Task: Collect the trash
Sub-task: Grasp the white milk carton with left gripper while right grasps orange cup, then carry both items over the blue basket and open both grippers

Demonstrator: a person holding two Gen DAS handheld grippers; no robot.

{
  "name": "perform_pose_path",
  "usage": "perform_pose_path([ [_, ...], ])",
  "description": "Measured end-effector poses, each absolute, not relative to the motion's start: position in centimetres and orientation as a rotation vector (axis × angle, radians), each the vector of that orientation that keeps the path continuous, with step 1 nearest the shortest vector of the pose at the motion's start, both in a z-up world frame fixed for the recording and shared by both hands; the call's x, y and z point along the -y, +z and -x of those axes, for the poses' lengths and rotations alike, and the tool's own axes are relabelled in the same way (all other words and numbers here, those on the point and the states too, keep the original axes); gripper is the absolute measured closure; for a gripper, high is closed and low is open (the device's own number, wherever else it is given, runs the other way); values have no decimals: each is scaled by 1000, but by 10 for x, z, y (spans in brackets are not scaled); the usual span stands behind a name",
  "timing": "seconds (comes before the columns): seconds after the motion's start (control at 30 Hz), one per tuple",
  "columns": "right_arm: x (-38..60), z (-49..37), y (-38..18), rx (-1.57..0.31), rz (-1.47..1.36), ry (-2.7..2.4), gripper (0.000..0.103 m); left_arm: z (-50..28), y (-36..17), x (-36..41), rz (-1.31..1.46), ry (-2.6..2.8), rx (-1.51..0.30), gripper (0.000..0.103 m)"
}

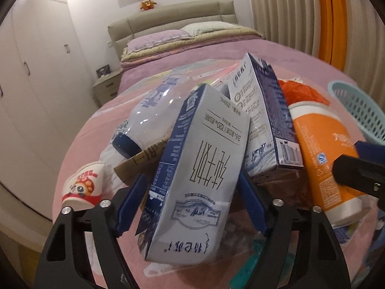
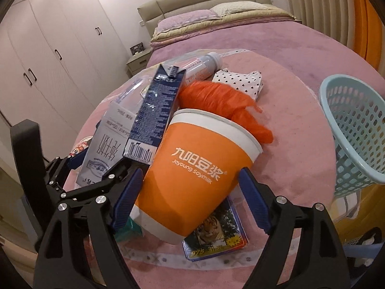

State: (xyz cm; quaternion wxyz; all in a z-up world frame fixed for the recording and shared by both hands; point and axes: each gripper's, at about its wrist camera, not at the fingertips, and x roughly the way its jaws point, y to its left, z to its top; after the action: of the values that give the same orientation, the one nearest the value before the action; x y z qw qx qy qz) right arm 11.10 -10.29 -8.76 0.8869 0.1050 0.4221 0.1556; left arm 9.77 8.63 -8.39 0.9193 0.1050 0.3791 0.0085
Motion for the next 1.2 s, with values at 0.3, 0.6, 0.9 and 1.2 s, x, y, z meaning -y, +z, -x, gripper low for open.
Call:
perform_pose_path([
  [0.3, 98, -131, -106, -966, -286, 361, 22, -98, -81, -87, -194, 21, -767, 35],
  [0.6, 103, -131, -96, -896, -286, 392, 51, -84, -61, -104, -77, -6, -707, 43],
  [0.9, 122, -128, -79, -818, -309, 404, 61, -72, -34, -101, 3, -36, -653, 48],
  [1.2, 172, -117, -40, -638, -313, 328, 61, -62, 1, -57, -5, -137, -570, 48],
])
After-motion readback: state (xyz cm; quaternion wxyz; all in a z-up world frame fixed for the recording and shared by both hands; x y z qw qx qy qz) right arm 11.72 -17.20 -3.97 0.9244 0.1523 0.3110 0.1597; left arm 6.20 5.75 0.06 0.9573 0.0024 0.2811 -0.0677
